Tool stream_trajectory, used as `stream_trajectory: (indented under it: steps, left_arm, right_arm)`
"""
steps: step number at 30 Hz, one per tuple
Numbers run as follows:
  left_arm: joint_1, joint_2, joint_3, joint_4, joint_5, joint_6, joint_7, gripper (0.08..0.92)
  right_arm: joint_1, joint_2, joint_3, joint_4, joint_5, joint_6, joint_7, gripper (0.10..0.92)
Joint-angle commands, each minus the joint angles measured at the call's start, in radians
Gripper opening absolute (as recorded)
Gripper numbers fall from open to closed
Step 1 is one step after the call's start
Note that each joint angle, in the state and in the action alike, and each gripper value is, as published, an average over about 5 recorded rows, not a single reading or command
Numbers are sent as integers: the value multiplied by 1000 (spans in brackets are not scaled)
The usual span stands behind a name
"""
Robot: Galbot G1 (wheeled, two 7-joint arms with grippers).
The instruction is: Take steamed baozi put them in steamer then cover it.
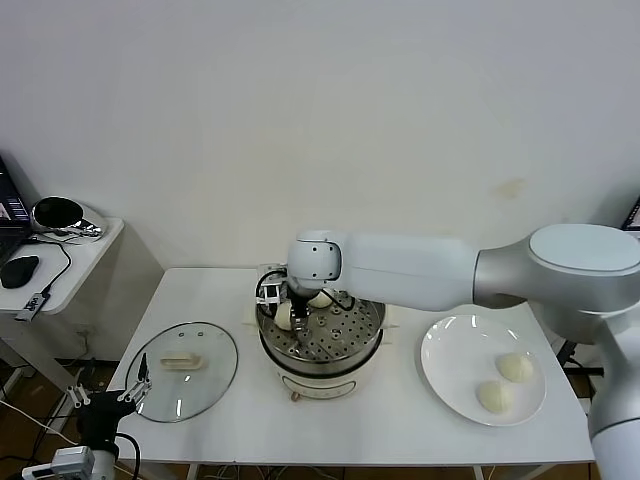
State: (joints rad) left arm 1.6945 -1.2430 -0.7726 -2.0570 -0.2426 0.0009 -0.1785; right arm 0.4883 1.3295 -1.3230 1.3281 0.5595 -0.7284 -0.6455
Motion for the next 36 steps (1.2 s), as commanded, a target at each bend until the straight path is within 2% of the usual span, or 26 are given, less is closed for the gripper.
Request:
stream_trajectory:
  steps: [1,10,19,27,31,36]
  left_arm:
    - [-3,1,3,-2,1,1,1,823]
    - [-7,8,14,-4,1,2,2,823]
    - [-1,15,29,-12,8,1,3,823]
    - [4,16,31,-3,14,-2,3,823]
    - [4,13,34,3,17,-3,3,823]
    - [5,6,37,7,21,-3,3,823]
  right_arm:
    - [115,-69,-2,75,-21,-1,-102,819]
    - [333,-380,-27,291,-21,28,-360,823]
    - [293,-828,-67,425,-293,249,-546,823]
    - [105,-1041,-8,427,-528,415,-561,823]
    - [-36,-1084,52,412,-610,460,-530,823]
    - [-322,-1098,296,372,-682,484,-499,823]
